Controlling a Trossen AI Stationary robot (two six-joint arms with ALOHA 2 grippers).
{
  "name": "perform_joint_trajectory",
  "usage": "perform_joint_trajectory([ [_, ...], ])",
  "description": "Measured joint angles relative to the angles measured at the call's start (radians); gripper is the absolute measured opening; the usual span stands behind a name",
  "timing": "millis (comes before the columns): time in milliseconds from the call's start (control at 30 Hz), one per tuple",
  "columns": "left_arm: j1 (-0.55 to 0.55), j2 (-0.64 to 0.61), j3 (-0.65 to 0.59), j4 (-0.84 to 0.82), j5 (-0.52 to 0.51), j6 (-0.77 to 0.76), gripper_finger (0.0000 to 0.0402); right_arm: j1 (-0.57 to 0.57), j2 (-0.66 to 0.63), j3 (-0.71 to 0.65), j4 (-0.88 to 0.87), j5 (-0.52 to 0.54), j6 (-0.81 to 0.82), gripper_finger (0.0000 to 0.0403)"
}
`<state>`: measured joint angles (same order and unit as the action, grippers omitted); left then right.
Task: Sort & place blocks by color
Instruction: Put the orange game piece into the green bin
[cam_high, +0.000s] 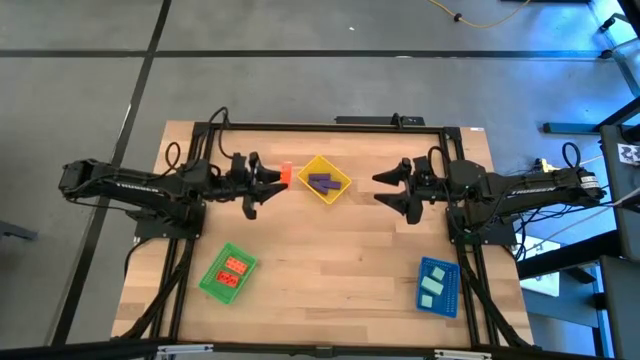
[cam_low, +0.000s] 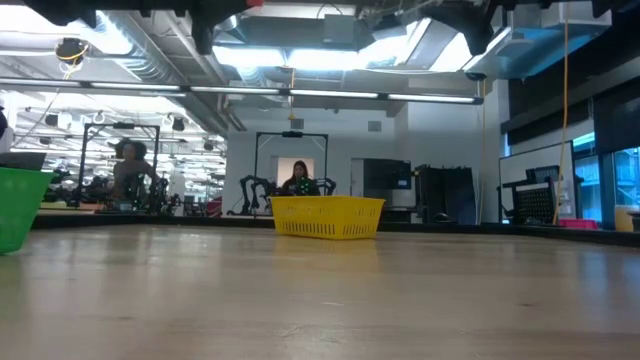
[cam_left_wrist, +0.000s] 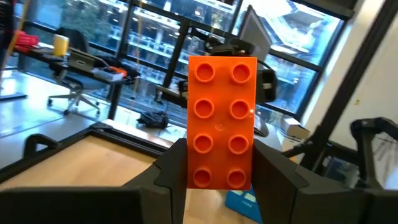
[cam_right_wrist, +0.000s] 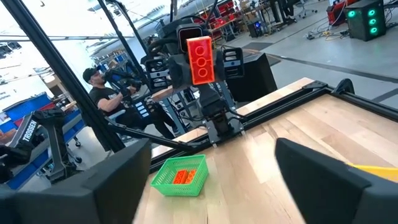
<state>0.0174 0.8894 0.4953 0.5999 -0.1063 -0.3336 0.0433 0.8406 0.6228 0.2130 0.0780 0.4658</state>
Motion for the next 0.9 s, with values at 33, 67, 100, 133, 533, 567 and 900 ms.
perform_joint_trajectory([
  [33,0.000,0.000,0.000,0.000,0.012,0.000,0.0129,0.000,0.000,0.000,-0.003,0.000,-0.001,0.0323],
  [67,0.000,0.000,0.000,0.000,0.019,-0.001,0.0129,0.000,0.000,0.000,-0.007,0.000,-0.004,0.0302],
  [100,0.000,0.000,0.000,-0.001,0.022,-0.003,0.0129,0.000,0.000,0.000,-0.010,0.000,-0.012,0.0276],
  [133,0.000,0.000,0.000,-0.001,0.022,-0.003,0.0129,0.000,0.000,0.000,-0.011,0.000,-0.028,0.0245],
  [533,0.000,0.000,0.000,-0.001,0.022,-0.005,0.0129,0.000,0.000,0.000,-0.010,0.000,-0.101,0.0004],
  [567,0.000,0.000,0.000,-0.001,0.022,-0.005,0.0129,0.000,0.000,0.000,-0.009,0.000,-0.101,0.0003],
  [900,-0.075,0.016,0.224,-0.572,0.097,0.024,0.0129,0.000,0.000,0.000,-0.011,0.000,-0.101,0.0001],
])
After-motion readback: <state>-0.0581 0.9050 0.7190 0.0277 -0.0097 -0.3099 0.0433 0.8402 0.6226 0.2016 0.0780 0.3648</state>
